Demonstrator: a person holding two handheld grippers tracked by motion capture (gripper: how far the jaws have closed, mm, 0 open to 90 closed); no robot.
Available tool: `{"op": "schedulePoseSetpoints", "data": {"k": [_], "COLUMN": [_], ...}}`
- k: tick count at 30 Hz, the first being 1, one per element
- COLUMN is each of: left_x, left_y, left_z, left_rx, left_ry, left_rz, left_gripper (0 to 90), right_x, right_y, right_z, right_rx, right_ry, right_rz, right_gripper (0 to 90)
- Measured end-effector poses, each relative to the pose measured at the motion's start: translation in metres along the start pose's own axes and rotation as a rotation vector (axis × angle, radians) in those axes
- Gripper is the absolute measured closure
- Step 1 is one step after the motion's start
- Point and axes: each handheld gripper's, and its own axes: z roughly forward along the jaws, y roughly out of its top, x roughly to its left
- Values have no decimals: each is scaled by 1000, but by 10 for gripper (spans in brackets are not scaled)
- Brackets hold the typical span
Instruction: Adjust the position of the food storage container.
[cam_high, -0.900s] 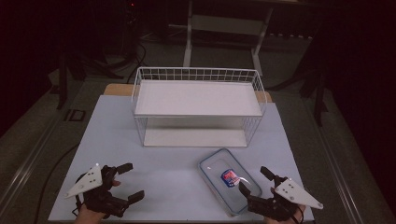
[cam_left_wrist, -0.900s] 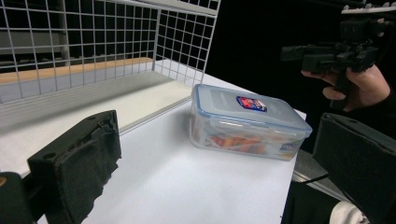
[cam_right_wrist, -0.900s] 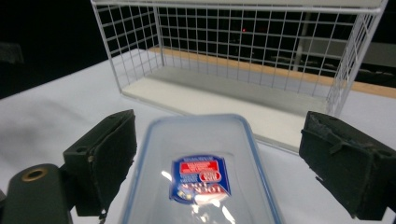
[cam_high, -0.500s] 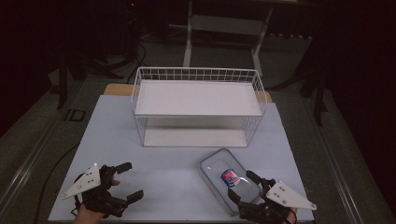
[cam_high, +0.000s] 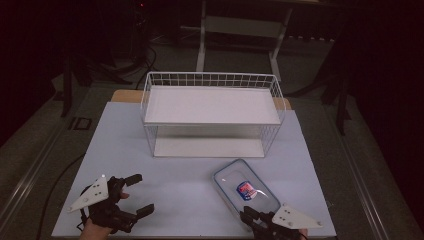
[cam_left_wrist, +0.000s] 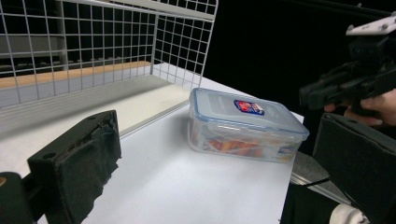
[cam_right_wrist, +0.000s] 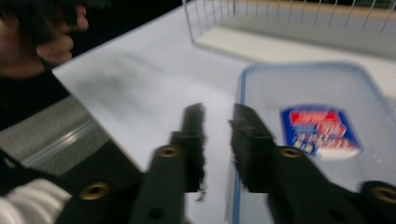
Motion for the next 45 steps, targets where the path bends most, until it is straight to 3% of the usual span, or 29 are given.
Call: {"op": "schedulePoseSetpoints", "data": {"k": [3,10,14,23,27,34,35,36,38,39,40,42,45], "left_x": [0,1,0,1,1,1,1,1,1,1,2,1,0], "left_y": [0,0,0,-1,-1,-1,-1,-1,0,-1,-1,-1,-1], "left_z": [0,1,3,4,4,5,4,4,4,4,5,5,6], "left_rx": [0,2,2,3,3,9,7,4,2,2,2,6,11], "left_ry": [-1,-2,-5,-6,-5,-4,-3,-2,2,5,4,1,-3], "left_rz": [-1,-2,-3,-5,-6,-3,-1,-2,-3,-2,-8,-4,4], "left_gripper": [3,3,3,3,3,4,4,3,3,3,3,3,4], "right_x": [-2,-5,-5,-4,-9,-31,-34,-39,-49,-49,-39,-32,-33], "right_y": [-4,-17,-20,-19,-20,-20,-19,-19,-19,-19,-15,-16,-21], "right_z": [3,12,17,15,12,-4,-8,-10,-16,-16,-16,-11,-7], "right_rx": [43,139,181,203,200,170,169,178,127,127,125,140,160], "right_ry": [22,33,11,-22,-29,-104,-159,-184,-107,-107,-108,-98,-82], "right_rz": [-3,21,4,-13,12,57,49,40,193,193,125,100,108], "right_gripper": [898,899,900,900,900,900,900,900,900,900,900,900,900]}}
